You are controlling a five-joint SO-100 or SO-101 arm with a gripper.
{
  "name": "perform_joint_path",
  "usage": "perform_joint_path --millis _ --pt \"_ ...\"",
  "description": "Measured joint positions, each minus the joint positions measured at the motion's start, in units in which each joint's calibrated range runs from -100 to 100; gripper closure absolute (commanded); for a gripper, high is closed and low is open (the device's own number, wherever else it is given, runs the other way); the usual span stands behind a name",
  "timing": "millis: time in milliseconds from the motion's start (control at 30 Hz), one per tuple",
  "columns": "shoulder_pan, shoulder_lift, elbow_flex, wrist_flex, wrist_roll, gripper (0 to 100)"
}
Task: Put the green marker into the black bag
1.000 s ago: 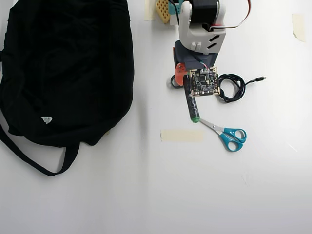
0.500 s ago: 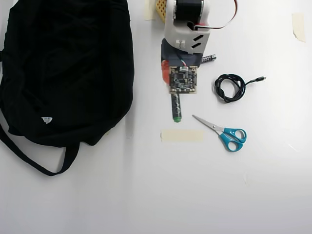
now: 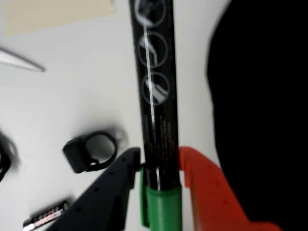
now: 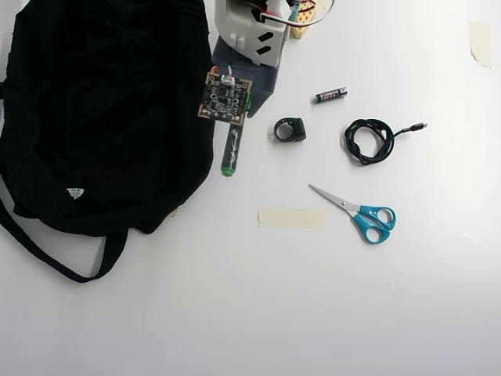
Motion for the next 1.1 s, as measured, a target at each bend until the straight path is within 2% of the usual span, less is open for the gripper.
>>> perform_joint_path --millis 1100 --pt "25.1 0.0 0.0 0.0 0.1 98"
